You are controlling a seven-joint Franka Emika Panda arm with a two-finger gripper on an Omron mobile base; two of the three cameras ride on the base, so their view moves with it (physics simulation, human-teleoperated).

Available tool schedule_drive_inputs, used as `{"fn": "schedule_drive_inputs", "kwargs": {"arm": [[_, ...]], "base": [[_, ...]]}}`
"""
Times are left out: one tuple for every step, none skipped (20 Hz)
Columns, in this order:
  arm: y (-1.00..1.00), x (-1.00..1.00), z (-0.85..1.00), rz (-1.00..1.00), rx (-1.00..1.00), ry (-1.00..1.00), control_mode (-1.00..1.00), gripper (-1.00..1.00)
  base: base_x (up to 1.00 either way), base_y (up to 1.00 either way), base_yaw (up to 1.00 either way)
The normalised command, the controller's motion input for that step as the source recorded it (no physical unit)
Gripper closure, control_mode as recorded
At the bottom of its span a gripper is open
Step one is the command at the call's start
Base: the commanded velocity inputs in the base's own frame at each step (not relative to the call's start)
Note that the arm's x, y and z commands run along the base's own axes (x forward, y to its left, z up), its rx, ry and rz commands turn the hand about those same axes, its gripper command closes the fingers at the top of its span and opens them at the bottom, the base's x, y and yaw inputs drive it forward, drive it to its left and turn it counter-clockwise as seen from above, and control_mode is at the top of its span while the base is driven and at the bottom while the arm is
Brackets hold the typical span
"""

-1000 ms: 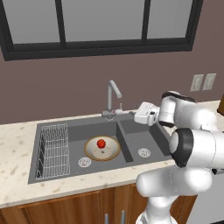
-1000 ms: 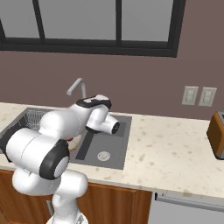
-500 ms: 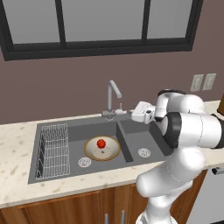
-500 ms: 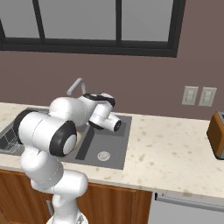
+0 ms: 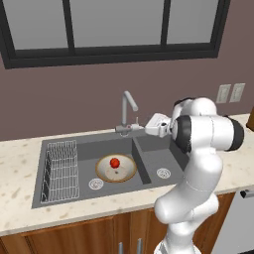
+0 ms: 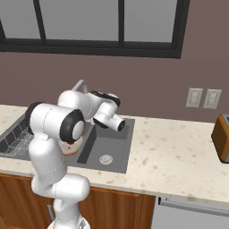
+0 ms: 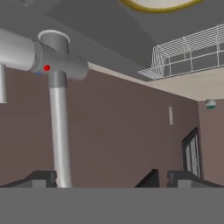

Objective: Pick the tomato from the cabinet and place it in the bowl. Then pick the bowl and place it in the sink. Then turn on the sink facuet.

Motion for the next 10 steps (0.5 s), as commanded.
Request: {"fn": "schedule_drive_inputs", "kwargs": {"arm": [[0.0, 0.44, -0.23, 0.0, 0.0, 0.0, -1.0, -1.0], [0.0, 0.5, -0.25, 0.0, 0.0, 0.0, -1.0, -1.0], [0.0, 0.51, -0.28, 0.0, 0.0, 0.0, -1.0, -1.0], [0.0, 0.49, -0.31, 0.0, 0.0, 0.0, -1.0, -1.0], [0.0, 0.49, -0.34, 0.0, 0.0, 0.0, -1.0, -1.0], [0.0, 0.49, -0.34, 0.0, 0.0, 0.0, -1.0, -1.0], [0.0, 0.52, -0.32, 0.0, 0.0, 0.0, -1.0, -1.0], [0.0, 0.56, -0.21, 0.0, 0.0, 0.0, -1.0, -1.0], [0.0, 0.54, -0.14, 0.0, 0.0, 0.0, -1.0, -1.0], [0.0, 0.58, -0.11, 0.0, 0.0, 0.0, -1.0, -1.0]], "base": [[0.0, 0.0, 0.0], [0.0, 0.0, 0.0], [0.0, 0.0, 0.0], [0.0, 0.0, 0.0], [0.0, 0.0, 0.0], [0.0, 0.0, 0.0], [0.0, 0.0, 0.0], [0.0, 0.0, 0.0], [0.0, 0.0, 0.0], [0.0, 0.0, 0.0]]}}
